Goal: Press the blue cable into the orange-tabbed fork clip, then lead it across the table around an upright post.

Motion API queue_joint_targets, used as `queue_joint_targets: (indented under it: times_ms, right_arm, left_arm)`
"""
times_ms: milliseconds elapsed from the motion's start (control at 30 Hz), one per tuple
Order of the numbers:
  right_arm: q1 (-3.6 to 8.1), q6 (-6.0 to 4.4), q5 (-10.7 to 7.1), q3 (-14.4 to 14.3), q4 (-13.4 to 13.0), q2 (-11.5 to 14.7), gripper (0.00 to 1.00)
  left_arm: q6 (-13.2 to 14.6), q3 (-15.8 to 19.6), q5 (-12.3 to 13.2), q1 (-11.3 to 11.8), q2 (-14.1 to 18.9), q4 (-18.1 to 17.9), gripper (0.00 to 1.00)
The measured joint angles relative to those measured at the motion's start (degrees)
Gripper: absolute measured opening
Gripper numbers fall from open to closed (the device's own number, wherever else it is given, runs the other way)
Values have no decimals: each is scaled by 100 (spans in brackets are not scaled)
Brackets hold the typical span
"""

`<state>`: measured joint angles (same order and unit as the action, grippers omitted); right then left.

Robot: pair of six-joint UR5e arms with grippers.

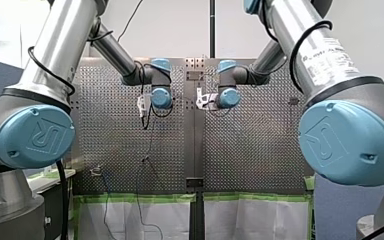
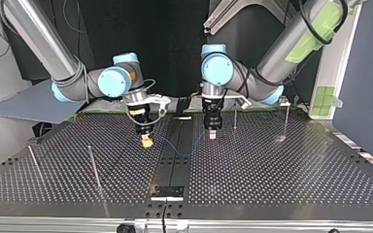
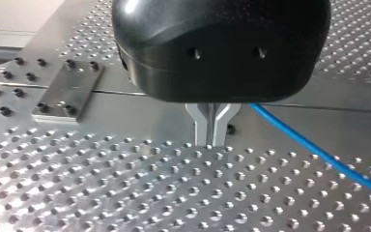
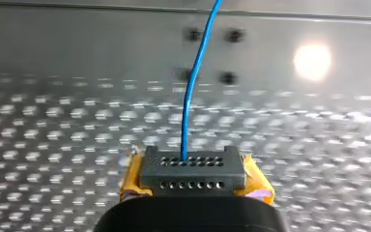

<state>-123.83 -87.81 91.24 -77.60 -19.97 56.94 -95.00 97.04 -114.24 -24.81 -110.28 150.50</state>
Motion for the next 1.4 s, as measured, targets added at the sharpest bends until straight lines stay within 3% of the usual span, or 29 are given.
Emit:
queue_joint_targets:
  times_ms: [400,733,1400]
  right_arm:
    - [-7,-1,6,3,-15,409,0]
    - [27,-2,6,21,-1,567,0]
    - [156,-40,9,65,29,1010,0]
  left_arm:
    - [5,-385,-80,-61,28,375,0]
    - [3,-629,-123,-109,56,561,0]
    - [77,-1405,-189,-288,109,1176,0]
